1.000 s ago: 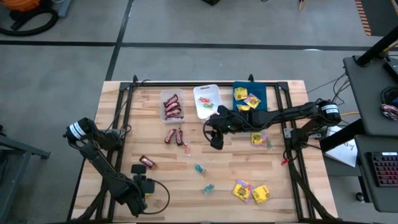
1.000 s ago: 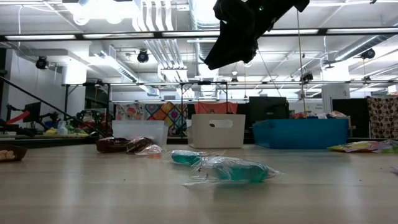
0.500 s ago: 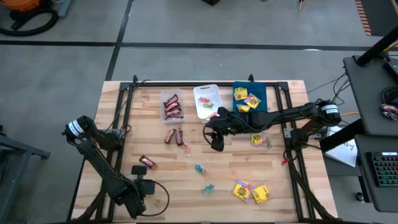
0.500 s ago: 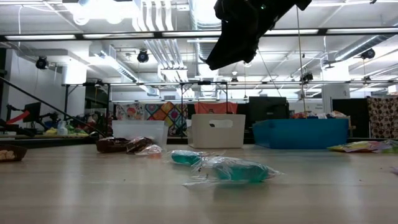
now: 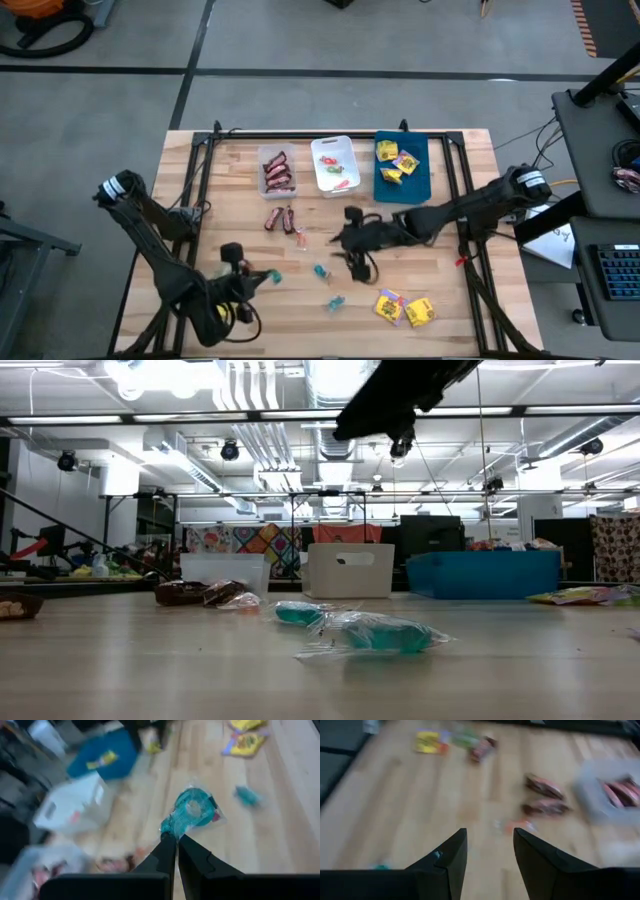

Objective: Sort candy
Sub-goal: Put the bottom left blue jelly candy into the white bin

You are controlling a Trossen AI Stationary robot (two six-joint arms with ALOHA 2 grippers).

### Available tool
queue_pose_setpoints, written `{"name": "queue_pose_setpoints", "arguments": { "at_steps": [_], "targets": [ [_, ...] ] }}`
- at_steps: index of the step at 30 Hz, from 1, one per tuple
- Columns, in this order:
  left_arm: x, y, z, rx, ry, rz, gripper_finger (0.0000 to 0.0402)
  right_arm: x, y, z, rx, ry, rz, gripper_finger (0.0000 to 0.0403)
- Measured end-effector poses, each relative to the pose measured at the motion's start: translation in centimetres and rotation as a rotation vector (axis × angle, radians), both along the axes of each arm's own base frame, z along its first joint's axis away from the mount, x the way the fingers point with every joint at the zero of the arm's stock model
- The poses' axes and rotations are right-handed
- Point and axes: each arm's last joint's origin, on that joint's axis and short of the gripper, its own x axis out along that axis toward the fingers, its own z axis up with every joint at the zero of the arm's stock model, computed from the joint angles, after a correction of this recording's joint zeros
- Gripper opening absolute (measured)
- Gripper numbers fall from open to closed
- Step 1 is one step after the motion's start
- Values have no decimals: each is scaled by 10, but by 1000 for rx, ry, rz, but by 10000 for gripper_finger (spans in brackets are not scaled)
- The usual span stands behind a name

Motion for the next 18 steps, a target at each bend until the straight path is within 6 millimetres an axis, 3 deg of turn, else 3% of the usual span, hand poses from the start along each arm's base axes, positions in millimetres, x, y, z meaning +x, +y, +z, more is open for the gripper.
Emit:
{"name": "queue_pose_setpoints", "arguments": {
  "at_steps": [6, 12, 18],
  "targets": [
    [20, 18, -23, 31, -89, -21, 0, -5, 31, -11, -27, -236, 139, 153],
    [35, 37, -57, -99, -233, -56, 0, 0, 37, -14, -88, -387, 183, 153],
    [40, 53, -70, -204, -405, -31, 0, 12, 41, -26, -112, -410, 191, 155]
  ]
}}
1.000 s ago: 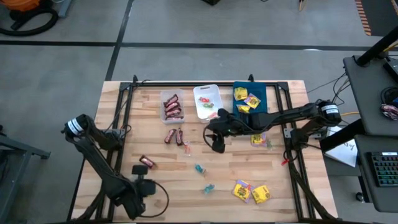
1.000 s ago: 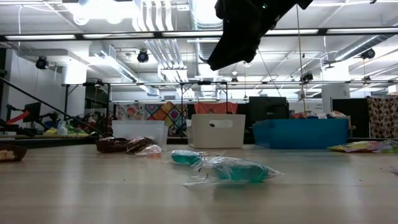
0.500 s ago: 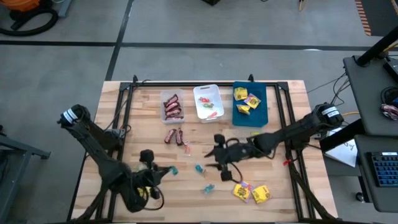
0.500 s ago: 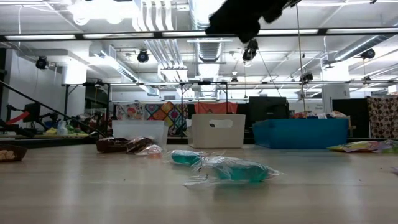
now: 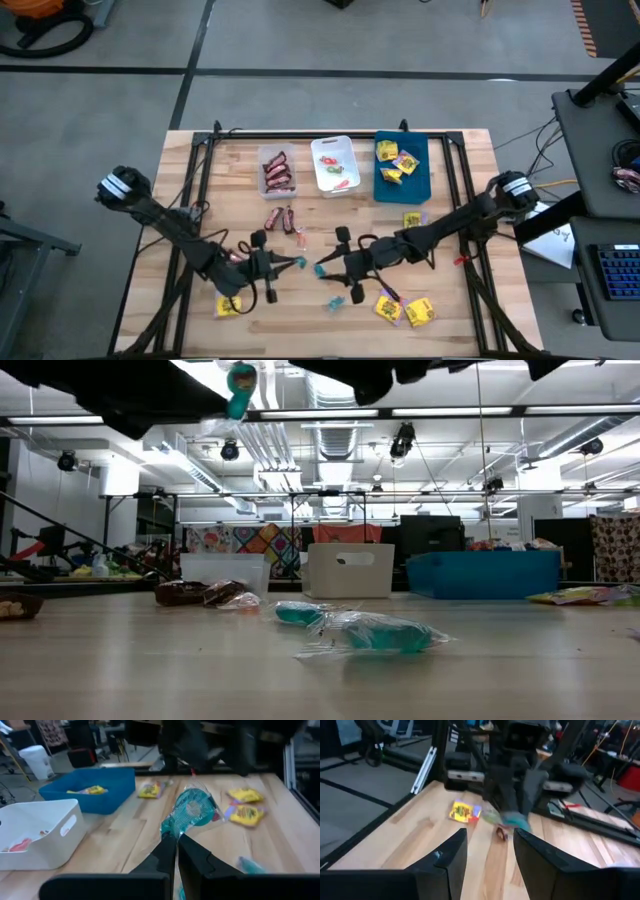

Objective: Sort candy
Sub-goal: Put the bottom left blue jelly candy into the white bin

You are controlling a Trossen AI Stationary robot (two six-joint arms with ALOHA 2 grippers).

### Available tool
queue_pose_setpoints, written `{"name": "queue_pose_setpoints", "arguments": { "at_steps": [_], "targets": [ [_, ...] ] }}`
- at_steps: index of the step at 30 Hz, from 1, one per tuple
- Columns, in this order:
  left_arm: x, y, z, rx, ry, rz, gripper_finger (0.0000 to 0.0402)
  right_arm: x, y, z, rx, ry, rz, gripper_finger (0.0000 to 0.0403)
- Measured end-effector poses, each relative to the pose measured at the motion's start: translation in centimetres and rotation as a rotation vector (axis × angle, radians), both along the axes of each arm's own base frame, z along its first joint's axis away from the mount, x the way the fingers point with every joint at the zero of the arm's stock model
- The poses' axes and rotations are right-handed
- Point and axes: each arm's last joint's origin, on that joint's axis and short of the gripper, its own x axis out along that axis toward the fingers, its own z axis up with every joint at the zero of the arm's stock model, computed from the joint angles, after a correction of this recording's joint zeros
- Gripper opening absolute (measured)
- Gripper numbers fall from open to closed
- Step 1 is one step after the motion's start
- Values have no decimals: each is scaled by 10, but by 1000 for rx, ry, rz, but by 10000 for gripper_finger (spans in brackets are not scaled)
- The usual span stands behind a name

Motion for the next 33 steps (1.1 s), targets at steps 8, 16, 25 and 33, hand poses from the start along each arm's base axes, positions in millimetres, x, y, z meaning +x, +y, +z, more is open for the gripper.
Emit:
{"name": "queue_pose_setpoints", "arguments": {
  "at_steps": [8, 16, 25, 33],
  "targets": [
    [7, 6, -11, 27, 2, 27, 0, 21, -1, 0, -74, -28, -137, 158],
    [14, 3, -6, 38, -6, 35, 0, 32, -4, -8, -89, 23, -144, 157],
    [15, 3, -5, 38, -5, 37, 0, 33, -6, -9, -82, 28, -151, 114],
    [15, 3, -5, 37, -6, 35, 0, 33, -9, -10, -94, 43, -157, 16]
  ]
}}
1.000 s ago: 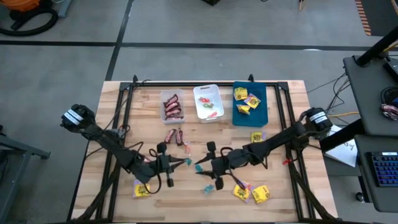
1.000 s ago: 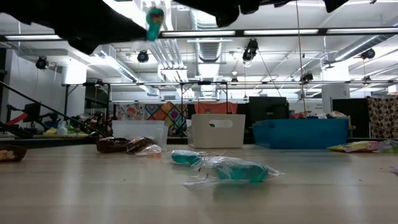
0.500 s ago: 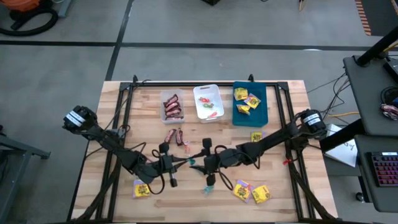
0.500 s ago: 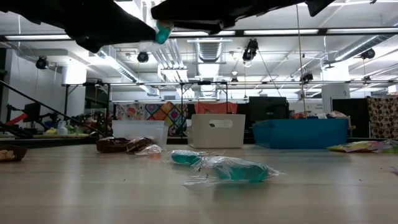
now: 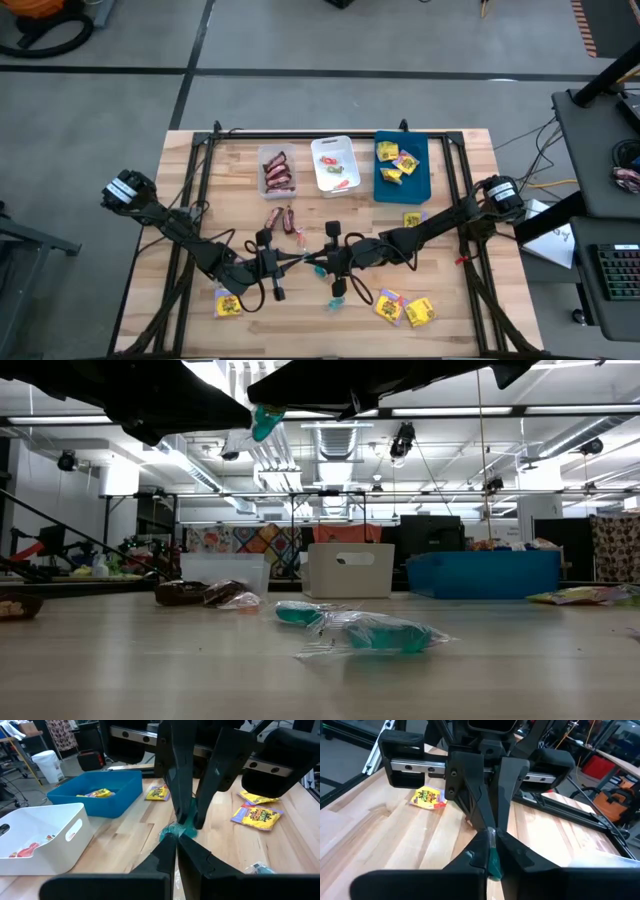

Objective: Sort candy
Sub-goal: Put the bottom left blue jelly candy into the white bin, then put the middle left brown candy bar into the transparent bin

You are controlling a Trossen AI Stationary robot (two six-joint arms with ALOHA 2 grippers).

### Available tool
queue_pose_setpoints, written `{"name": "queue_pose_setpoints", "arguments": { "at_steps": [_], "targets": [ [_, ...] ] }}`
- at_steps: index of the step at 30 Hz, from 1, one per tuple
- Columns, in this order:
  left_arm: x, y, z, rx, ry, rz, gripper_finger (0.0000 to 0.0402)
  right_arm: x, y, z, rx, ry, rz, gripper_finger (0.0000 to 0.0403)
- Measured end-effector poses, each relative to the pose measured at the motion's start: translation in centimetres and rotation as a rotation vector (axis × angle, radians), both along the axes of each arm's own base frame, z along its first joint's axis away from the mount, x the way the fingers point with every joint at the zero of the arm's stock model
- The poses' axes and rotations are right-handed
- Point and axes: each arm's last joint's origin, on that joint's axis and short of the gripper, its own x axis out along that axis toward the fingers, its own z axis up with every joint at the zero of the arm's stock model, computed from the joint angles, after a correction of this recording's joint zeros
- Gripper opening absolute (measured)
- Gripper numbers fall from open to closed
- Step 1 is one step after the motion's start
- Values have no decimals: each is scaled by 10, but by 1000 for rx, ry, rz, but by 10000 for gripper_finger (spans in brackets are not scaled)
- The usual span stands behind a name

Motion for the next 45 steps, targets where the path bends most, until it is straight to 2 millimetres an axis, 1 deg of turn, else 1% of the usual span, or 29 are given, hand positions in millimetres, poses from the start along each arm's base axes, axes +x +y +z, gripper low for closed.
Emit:
{"name": "queue_pose_setpoints", "arguments": {
  "at_steps": [4, 8, 11, 14, 18, 22, 26, 29, 32, 34, 37, 40, 42, 45],
  "targets": [
    [0, 0, 0, -3, -1, 0, 1, 0, 0, 1, -12, -2, 3, 11],
    [0, 0, 0, -2, 1, -1, 19, -2, -3, 5, -7, 11, -5, 10],
    [-2, 1, 1, 3, 10, -1, 40, -6, -13, 11, 12, 50, -35, 10],
    [-4, 3, 2, 6, 29, -1, 59, -10, -30, 18, 25, 95, -101, 10],
    [-7, 5, 5, -39, 34, 17, 74, -16, -64, 29, 10, 143, -241, 9],
    [-11, 12, 11, -144, 18, 60, 76, -19, -109, 34, 1, 164, -416, 9],
    [-22, 19, 16, -211, 52, 97, 76, -22, -162, 32, 91, 157, -592, 12],
    [-32, 26, 18, -273, 116, 102, 76, -27, -197, 24, 179, 163, -723, 13],
    [-42, 31, 17, -347, 208, 87, 76, -32, -222, 17, 262, 175, -795, 13],
    [-48, 33, 15, -386, 277, 68, 76, -35, -233, 16, 311, 178, -787, 14],
    [-55, 36, 14, -441, 372, 41, 76, -38, -241, 16, 346, 185, -755, 15],
    [-60, 37, 12, -464, 444, 12, 76, -38, -243, 16, 350, 186, -752, 16],
    [-61, 36, 11, -473, 478, -6, 76, -38, -243, 16, 349, 186, -752, 24],
    [-64, 37, 9, -473, 537, -21, 76, -39, -243, 15, 349, 192, -753, 47]
  ]
}}
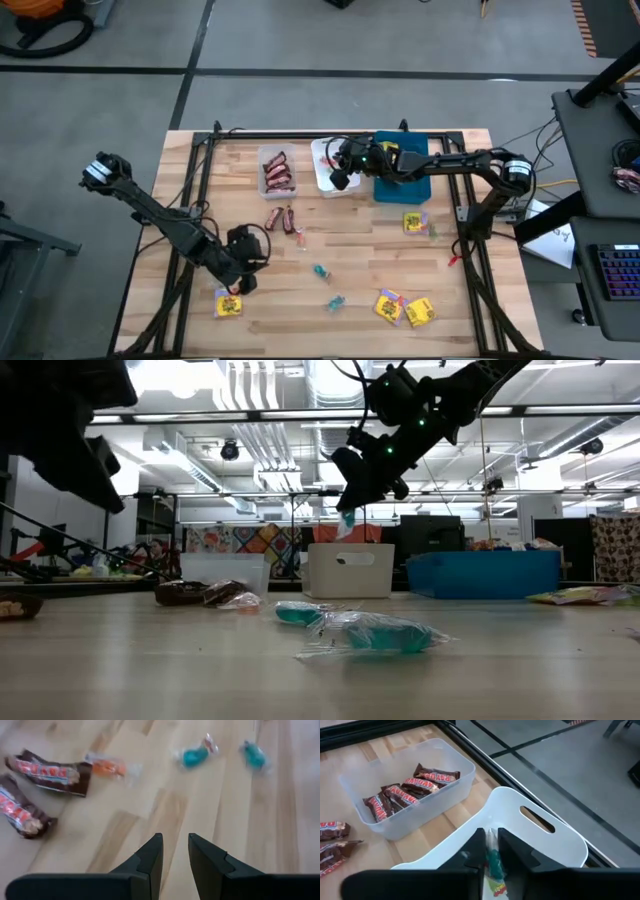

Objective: Sort candy
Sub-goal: Put the middle left brown candy bar into the transparent bin

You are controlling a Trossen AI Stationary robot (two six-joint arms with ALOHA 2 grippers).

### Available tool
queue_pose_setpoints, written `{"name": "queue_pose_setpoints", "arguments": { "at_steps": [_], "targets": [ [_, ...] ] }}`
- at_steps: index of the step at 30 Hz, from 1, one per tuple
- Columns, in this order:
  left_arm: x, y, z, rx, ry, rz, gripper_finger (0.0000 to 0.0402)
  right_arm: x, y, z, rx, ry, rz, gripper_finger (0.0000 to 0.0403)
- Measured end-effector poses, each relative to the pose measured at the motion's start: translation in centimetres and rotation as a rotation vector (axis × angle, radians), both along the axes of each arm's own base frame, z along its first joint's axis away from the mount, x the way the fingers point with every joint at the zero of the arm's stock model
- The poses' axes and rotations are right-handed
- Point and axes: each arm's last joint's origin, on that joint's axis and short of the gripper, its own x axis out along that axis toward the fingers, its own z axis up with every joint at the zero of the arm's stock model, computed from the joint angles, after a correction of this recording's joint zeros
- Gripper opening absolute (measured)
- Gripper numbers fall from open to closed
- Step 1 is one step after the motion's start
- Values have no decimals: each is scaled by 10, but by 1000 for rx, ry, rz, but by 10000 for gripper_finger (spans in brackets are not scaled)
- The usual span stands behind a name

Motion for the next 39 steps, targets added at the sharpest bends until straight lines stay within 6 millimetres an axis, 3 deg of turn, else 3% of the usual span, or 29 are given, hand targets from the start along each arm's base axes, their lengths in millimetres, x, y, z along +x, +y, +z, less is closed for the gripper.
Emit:
{"name": "queue_pose_setpoints", "arguments": {
  "at_steps": [8, 16, 25, 39],
  "targets": [
    [-7, 0, 7, -18, 208, -82, 78, 0, 0, 0, -1, 1, 3, 129],
    [-8, -3, 18, 191, 437, -262, 129, 1, 6, 4, 73, -41, 88, 146],
    [2, -12, -13, 274, 600, -384, 194, 4, 28, 6, 138, -44, 197, 146],
    [12, -20, -56, 343, 781, -395, 174, 9, 51, 5, 133, -16, 271, 146]
  ]
}}
